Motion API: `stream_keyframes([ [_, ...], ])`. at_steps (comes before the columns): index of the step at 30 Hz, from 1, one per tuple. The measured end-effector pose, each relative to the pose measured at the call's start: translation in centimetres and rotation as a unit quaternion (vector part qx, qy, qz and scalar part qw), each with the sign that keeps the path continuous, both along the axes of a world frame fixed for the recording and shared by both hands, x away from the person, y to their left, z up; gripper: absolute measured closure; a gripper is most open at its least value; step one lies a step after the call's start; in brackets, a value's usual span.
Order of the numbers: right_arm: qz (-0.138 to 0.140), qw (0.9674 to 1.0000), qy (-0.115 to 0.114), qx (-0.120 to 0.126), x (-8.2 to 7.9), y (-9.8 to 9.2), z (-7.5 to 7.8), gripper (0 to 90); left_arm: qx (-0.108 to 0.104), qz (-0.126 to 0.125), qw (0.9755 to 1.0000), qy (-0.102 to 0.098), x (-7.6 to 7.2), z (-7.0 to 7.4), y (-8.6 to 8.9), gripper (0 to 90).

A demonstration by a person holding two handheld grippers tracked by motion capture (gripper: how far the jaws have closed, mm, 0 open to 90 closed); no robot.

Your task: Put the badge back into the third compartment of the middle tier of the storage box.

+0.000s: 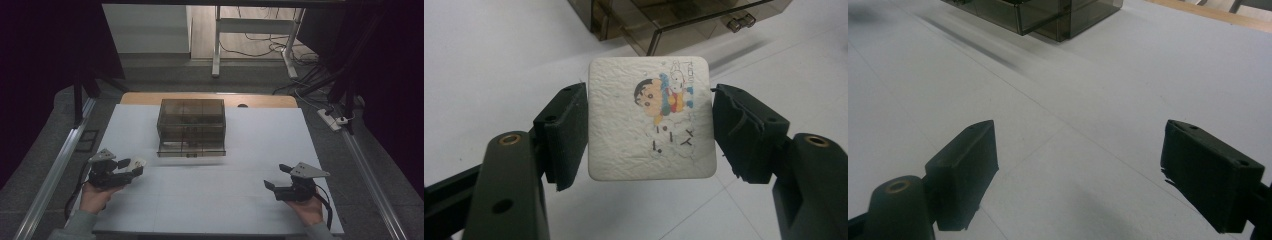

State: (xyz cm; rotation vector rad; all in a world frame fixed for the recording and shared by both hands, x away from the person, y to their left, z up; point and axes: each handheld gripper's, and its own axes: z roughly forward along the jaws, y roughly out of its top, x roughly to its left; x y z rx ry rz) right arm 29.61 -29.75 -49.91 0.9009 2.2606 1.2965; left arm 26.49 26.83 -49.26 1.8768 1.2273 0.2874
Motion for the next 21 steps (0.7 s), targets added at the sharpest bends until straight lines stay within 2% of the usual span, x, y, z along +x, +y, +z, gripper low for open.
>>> stream_keyframes([
  [5,0.0,1.0,0.002,-0.005,0.0,0.0,0.0,14.5,-0.016,-0.017,0.9995,-0.021,-0.1,0.8,-0.8,32.9],
  [10,0.001,1.0,0.002,-0.004,0.0,0.0,0.0,14.5,-0.02,-0.03,0.9982,-0.049,-0.3,1.6,-1.6,32.9],
  [14,0.002,1.0,0.003,-0.006,0.1,0.0,0.0,14.7,-0.024,-0.037,0.9975,-0.055,-0.2,2.1,-2.0,32.9],
  [21,0.003,1.0,0.002,-0.003,0.1,0.1,0.0,14.7,-0.031,-0.047,0.997,-0.053,0.5,2.5,-2.7,32.9],
])
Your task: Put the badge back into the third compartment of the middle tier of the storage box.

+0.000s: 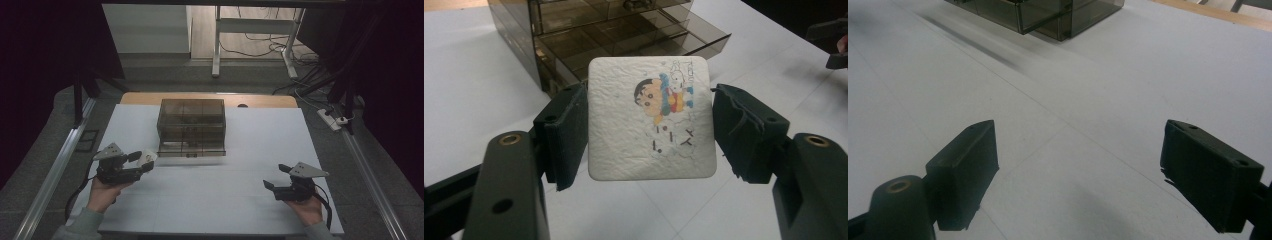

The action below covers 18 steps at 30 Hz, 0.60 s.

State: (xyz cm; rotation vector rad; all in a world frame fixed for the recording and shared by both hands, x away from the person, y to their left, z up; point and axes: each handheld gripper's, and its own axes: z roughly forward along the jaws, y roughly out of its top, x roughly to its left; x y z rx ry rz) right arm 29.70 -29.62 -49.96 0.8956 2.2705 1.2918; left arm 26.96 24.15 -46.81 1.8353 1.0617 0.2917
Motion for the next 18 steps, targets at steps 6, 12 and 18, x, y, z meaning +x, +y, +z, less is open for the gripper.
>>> stream_keyframes([
  [6,0.0,1.0,0.0,-0.001,0.0,0.0,0.0,14.7,-0.003,-0.011,0.9999,-0.001,0.6,0.3,-0.8,32.8],
  [12,-0.001,1.0,0.001,-0.003,0.0,0.0,0.0,14.7,-0.002,-0.02,0.9998,-0.004,1.1,0.7,-1.7,32.8],
  [18,-0.002,1.0,0.002,-0.005,0.0,0.0,0.0,14.7,-0.003,-0.025,0.9996,-0.009,1.4,1.0,-2.4,32.8],
])
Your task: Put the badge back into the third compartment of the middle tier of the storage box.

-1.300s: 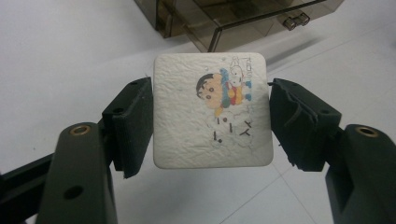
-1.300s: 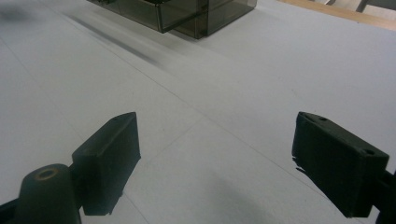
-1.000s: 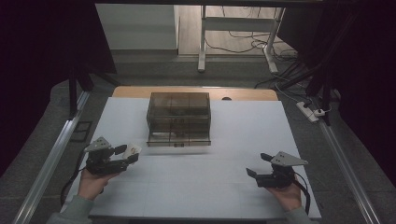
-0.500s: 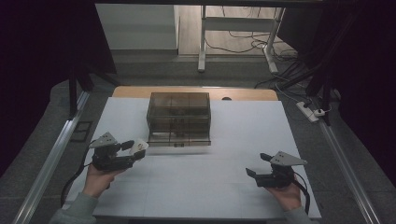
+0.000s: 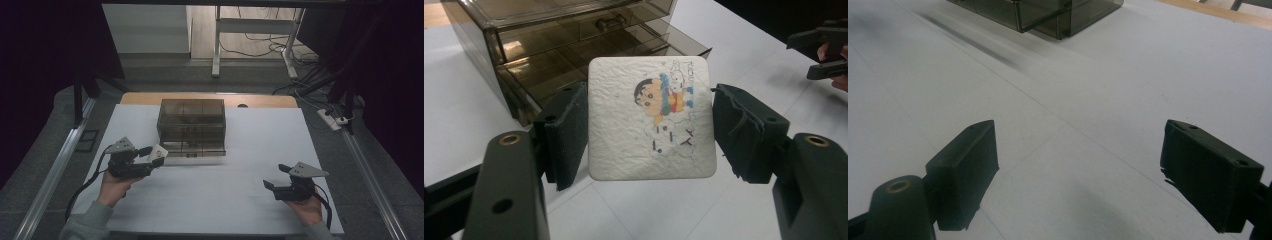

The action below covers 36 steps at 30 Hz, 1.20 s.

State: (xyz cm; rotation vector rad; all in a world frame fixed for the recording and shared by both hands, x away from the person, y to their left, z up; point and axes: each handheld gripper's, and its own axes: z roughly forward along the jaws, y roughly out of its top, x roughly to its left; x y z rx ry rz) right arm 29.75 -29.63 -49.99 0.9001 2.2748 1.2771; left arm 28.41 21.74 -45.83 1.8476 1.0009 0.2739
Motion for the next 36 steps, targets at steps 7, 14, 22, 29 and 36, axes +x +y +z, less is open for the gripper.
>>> stream_keyframes([
  [7,0.001,1.0,-0.001,0.004,0.0,0.1,-0.1,14.7,0.001,-0.008,1.0,-0.002,0.5,0.2,-0.8,32.8],
  [14,0.002,1.0,0.0,0.003,0.1,0.1,-0.1,14.7,0.002,-0.013,0.9999,-0.003,1.1,0.3,-1.6,32.8],
  [22,0.002,1.0,0.0,0.001,0.1,0.1,-0.1,14.8,0.002,-0.021,0.9998,-0.005,1.8,0.5,-2.5,32.8],
  [29,0.002,1.0,-0.001,0.0,0.0,0.1,-0.1,14.9,0.001,-0.028,0.9996,-0.007,2.2,0.8,-3.3,32.8],
  [36,0.001,1.0,-0.001,0.0,0.0,0.1,-0.1,14.9,0.004,-0.033,0.9994,-0.007,2.6,0.8,-3.9,32.8],
])
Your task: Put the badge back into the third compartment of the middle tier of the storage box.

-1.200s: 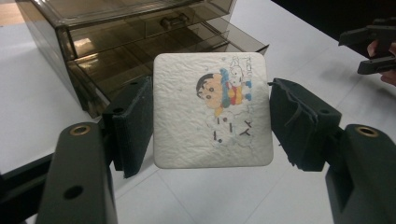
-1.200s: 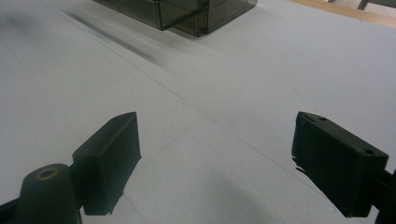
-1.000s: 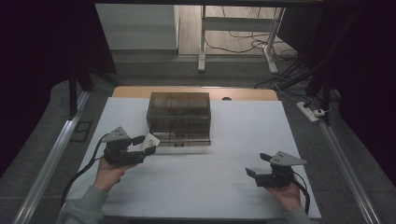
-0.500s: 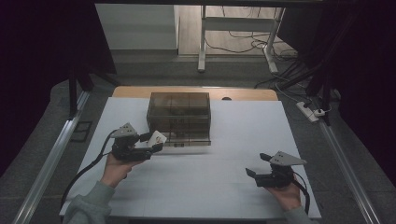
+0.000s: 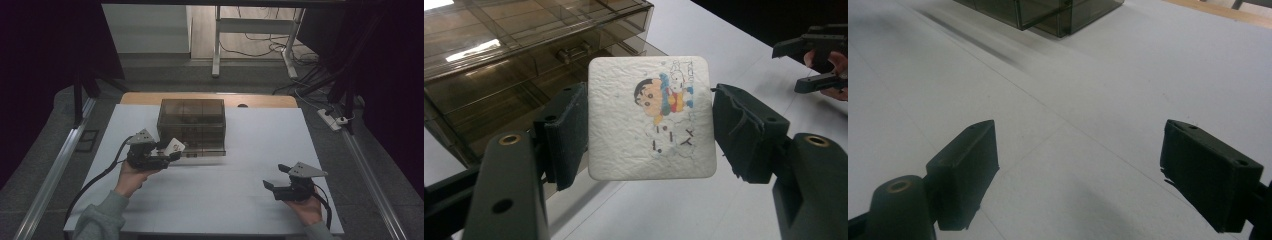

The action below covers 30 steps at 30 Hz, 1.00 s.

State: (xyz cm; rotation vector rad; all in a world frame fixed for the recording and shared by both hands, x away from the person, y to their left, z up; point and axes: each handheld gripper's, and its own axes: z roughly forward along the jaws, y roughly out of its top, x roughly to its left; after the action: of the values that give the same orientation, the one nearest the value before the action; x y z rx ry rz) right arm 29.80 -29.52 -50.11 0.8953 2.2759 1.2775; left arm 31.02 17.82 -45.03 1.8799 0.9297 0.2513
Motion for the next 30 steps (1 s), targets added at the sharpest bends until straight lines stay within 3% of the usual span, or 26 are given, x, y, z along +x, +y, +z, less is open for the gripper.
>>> stream_keyframes([
  [30,0.002,1.0,0.002,-0.003,0.0,0.0,0.0,14.9,0.009,-0.027,0.9995,0.01,2.0,-0.3,-2.9,32.8],
])
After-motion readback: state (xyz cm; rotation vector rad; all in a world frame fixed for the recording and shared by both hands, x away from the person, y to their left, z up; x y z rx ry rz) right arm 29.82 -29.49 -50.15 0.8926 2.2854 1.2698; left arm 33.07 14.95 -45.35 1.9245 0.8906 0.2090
